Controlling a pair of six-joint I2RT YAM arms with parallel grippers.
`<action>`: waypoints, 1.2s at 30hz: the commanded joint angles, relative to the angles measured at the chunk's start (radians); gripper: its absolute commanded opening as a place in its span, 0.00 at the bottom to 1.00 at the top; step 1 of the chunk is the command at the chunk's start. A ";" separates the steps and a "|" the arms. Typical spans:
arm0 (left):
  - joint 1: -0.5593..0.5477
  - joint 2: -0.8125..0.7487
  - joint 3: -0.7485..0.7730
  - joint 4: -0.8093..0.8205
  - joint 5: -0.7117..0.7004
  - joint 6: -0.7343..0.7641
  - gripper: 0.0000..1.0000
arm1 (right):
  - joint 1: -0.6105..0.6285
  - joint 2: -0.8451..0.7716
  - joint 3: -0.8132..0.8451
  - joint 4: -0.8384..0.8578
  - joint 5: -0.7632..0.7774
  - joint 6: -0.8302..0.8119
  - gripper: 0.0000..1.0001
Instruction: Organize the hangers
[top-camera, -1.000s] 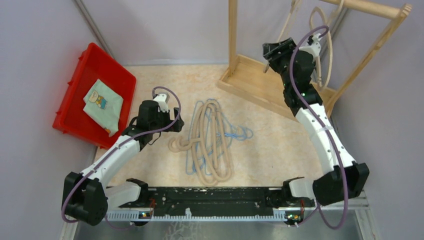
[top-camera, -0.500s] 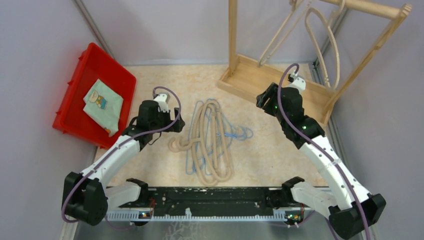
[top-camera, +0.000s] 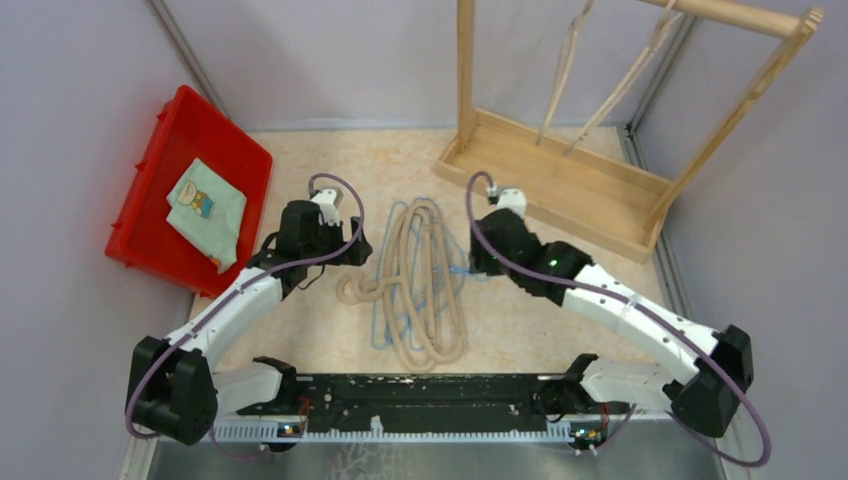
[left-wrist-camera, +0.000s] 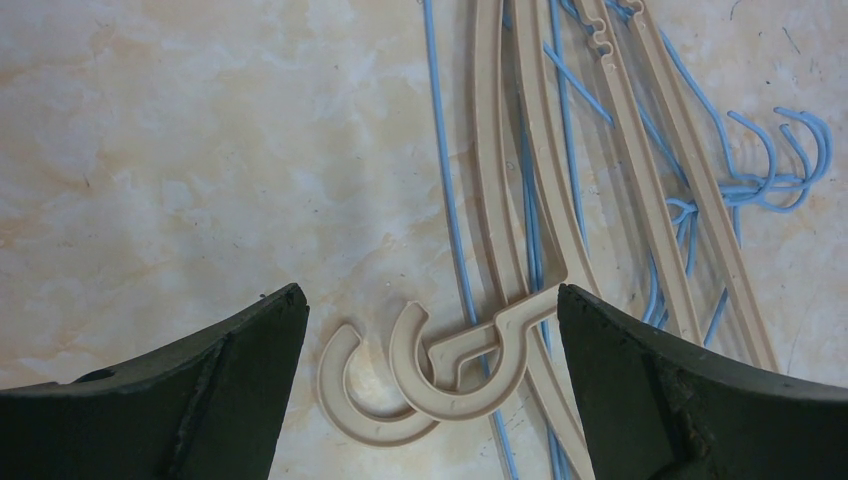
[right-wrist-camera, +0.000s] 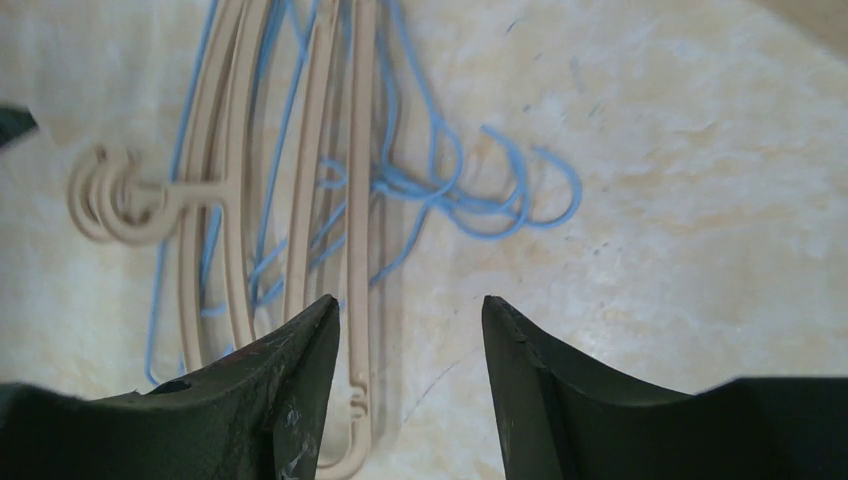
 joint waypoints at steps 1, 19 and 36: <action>-0.003 0.006 -0.009 0.029 0.021 -0.029 1.00 | 0.130 0.098 -0.034 0.037 -0.019 -0.008 0.55; 0.099 0.026 -0.042 0.004 0.029 -0.135 1.00 | 0.283 0.465 0.075 0.250 -0.276 -0.143 0.49; 0.287 0.089 -0.011 -0.007 0.126 -0.184 1.00 | 0.296 0.655 0.111 0.283 -0.366 -0.177 0.46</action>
